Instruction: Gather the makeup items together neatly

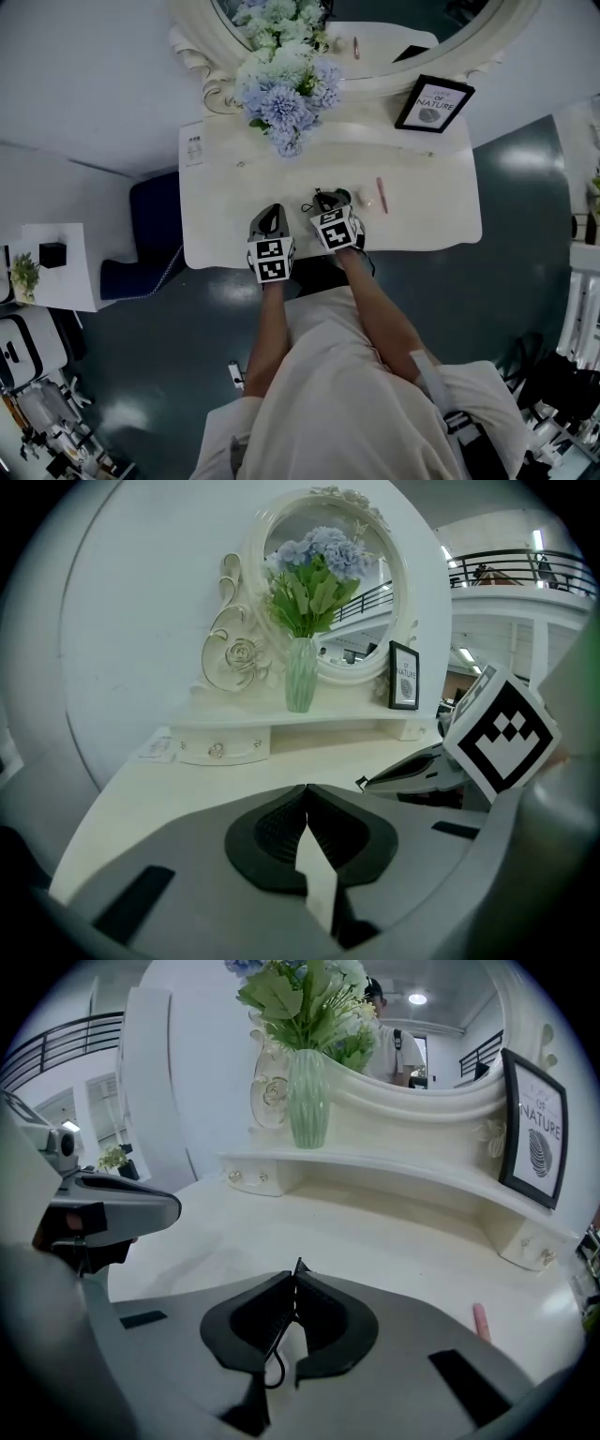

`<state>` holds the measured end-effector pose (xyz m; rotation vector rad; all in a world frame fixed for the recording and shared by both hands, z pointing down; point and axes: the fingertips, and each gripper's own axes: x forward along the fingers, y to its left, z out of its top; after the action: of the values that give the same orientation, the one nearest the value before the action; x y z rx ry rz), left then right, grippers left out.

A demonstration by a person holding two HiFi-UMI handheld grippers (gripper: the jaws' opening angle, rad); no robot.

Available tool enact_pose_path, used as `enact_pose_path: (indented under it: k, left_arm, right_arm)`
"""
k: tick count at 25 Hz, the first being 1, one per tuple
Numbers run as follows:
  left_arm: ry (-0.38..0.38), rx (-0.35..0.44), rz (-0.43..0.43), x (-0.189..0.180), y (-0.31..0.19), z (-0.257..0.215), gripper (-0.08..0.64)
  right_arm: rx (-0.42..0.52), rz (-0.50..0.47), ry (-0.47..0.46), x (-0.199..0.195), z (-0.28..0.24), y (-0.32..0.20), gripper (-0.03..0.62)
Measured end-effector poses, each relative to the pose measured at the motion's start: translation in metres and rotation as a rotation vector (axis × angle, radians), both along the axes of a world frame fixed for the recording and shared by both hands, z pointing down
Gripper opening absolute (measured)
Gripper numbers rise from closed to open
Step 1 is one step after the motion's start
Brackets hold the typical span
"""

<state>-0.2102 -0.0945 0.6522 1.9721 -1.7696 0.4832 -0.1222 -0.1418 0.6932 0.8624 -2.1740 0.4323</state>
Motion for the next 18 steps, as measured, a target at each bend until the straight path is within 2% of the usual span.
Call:
enact_pose_path:
  k: [5, 8, 10, 14, 18]
  left_arm:
    - [-0.002, -0.003, 0.012, 0.006, 0.003, 0.0, 0.015]
    - [0.014, 0.0, 0.016, 0.012, 0.0, 0.001, 0.015]
    - [0.032, 0.004, 0.025, 0.022, -0.003, 0.001, 0.015]
    - [0.059, -0.002, 0.059, 0.046, -0.001, 0.003, 0.015]
    - [0.106, 0.001, 0.091, 0.079, -0.003, 0.004, 0.015]
  right_arm:
    - [0.016, 0.011, -0.047, 0.0, -0.006, -0.001, 0.054]
    - [0.041, 0.03, -0.084, 0.007, -0.017, -0.003, 0.111]
    - [0.052, 0.048, -0.108, 0.015, -0.025, -0.002, 0.114]
    - [0.062, 0.078, -0.125, 0.038, -0.034, 0.007, 0.114]
    - [0.086, 0.14, -0.143, 0.078, -0.045, 0.006, 0.114]
